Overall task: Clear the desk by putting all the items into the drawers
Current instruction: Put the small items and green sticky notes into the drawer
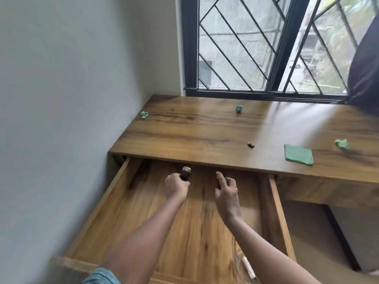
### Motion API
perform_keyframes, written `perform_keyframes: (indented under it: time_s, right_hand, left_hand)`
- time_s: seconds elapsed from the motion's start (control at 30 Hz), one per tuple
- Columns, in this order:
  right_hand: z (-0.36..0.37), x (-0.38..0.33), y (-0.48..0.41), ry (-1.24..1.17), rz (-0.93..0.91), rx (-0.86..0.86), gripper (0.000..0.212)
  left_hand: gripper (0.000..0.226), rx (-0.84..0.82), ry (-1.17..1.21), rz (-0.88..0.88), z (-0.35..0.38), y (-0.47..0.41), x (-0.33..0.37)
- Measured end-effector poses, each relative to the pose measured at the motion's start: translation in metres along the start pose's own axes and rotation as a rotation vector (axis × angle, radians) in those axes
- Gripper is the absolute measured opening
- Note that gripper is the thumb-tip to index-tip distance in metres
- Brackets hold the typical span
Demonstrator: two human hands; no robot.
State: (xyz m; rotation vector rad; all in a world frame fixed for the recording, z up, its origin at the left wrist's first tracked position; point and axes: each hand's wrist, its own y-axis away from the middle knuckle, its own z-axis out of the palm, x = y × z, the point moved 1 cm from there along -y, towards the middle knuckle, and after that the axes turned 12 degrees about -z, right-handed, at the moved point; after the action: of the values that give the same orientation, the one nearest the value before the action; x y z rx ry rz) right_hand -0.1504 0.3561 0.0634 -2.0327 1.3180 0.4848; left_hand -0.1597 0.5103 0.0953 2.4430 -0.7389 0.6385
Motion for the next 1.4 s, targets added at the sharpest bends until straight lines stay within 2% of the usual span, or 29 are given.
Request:
perform_keyframes:
  time_s: [0.13,0.27,0.33,0.43,0.5,0.63,0.73,0.87,1.0,1.13,1.23,1.27,1.4]
  right_hand:
    - [0.005,-0.016,0.052,0.049,0.153,-0.224,0.057]
    - [0.018,-0.016,0.091,-0.013,0.342,-0.393,0.061]
    - [0.024,-0.011,0.105,-0.049,0.414,-0.466,0.052]
    - [0.023,-0.007,0.118,-0.123,0.539,-0.462,0.031]
    - [0.022,-0.004,0.121,-0.094,0.53,-0.512,0.029]
    - [0.025,-0.001,0.125,-0.14,0.574,-0.501,0.02]
    - [0.025,0.0,0.127,-0.056,0.484,-0.57,0.014]
    - [0.023,-0.002,0.126,0.079,0.422,-0.618,0.029]
    - [0.026,-0.003,0.127,0.019,0.506,-0.588,0.029]
    - [0.025,-0.006,0.123,0.068,0.467,-0.636,0.031]
    - [0.021,-0.01,0.111,0.085,0.476,-0.679,0.016]
    - [0.018,-0.01,0.104,0.086,0.494,-0.667,0.008]
    - [0.004,-0.005,0.056,0.101,0.423,-0.428,0.013]
  left_hand:
    - [0.033,-0.102,-0.096,-0.182,0.018,0.053,-0.054]
    - [0.037,-0.147,-0.282,-0.187,0.031,0.08,-0.087]
    - [0.04,-0.164,-0.348,-0.165,0.039,0.083,-0.098]
    - [0.037,-0.18,-0.428,-0.121,0.052,0.086,-0.105]
    - [0.032,-0.199,-0.474,-0.084,0.059,0.087,-0.105]
    - [0.022,-0.218,-0.541,-0.026,0.071,0.092,-0.102]
    - [0.022,-0.211,-0.59,-0.008,0.077,0.094,-0.102]
    - [0.023,-0.219,-0.624,-0.011,0.079,0.094,-0.1]
    - [0.028,-0.225,-0.648,-0.018,0.077,0.096,-0.097]
    - [0.028,-0.263,-0.668,-0.044,0.073,0.092,-0.092]
    - [0.028,-0.279,-0.63,-0.056,0.066,0.081,-0.072]
    - [0.028,-0.279,-0.608,-0.049,0.062,0.076,-0.061]
    - [0.031,-0.259,-0.531,0.033,0.053,0.058,-0.006]
